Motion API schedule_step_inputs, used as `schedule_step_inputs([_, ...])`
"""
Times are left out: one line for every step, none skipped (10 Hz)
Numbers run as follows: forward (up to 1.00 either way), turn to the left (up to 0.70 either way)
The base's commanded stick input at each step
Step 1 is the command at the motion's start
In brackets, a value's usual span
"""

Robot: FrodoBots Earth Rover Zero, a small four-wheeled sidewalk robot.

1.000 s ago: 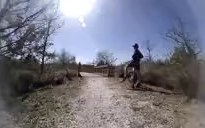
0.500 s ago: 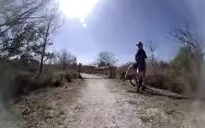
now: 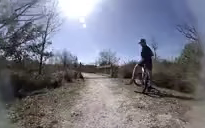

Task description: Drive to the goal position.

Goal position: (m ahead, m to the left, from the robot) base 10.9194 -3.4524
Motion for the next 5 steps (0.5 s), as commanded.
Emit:
schedule_step_inputs([0.5,0.0])
schedule_step_inputs([0.5,0.0])
schedule_step_inputs([0.5,0.0])
schedule_step_inputs([0.5,0.0])
schedule_step_inputs([0.5,0.0])
